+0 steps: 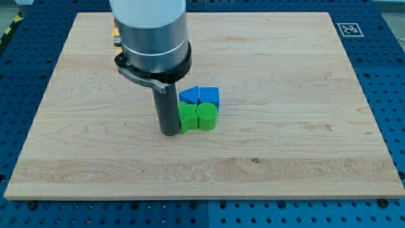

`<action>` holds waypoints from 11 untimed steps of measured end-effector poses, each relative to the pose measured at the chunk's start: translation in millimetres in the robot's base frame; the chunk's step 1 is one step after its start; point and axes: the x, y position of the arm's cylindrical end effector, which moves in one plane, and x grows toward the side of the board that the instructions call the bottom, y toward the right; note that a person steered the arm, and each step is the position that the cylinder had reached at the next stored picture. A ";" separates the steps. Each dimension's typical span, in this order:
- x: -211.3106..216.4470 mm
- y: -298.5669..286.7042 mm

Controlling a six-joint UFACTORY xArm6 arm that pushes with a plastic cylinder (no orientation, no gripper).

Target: Move your arm close to group of blocks

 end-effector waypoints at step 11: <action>-229.5 -143.2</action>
